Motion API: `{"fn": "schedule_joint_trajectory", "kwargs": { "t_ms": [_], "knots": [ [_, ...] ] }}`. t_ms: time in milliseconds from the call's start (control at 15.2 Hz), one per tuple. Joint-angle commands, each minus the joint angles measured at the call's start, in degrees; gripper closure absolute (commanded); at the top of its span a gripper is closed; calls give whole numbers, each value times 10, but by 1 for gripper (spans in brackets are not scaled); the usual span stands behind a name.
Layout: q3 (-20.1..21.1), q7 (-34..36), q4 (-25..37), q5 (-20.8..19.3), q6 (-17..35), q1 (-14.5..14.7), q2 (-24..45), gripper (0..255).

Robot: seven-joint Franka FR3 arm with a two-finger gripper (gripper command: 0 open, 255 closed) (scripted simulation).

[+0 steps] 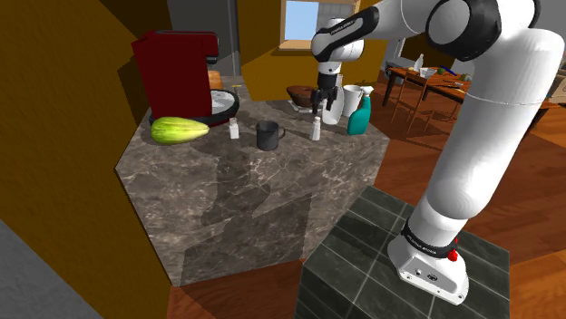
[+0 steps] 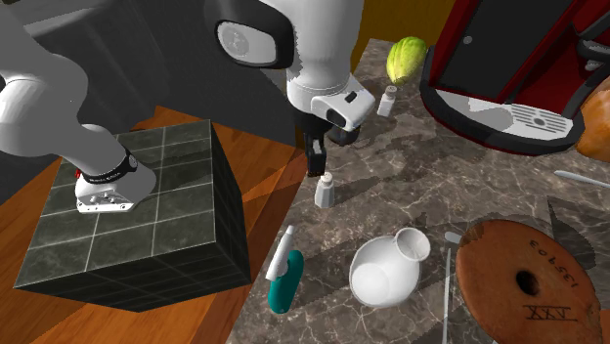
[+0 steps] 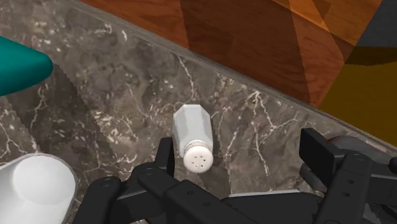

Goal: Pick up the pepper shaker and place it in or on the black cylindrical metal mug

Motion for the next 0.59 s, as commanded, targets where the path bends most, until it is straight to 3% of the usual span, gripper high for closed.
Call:
{"fn": "schedule_joint_trajectory", "kwargs": {
  "t_ms": [0,198,528],
  "knots": [
    [-3,-22,45,21,-1,-9,48,0],
    [-2,-45,106,45,-7,-27,109,0],
    [2,-50,83,52,28,-27,121,0]
  ]
}}
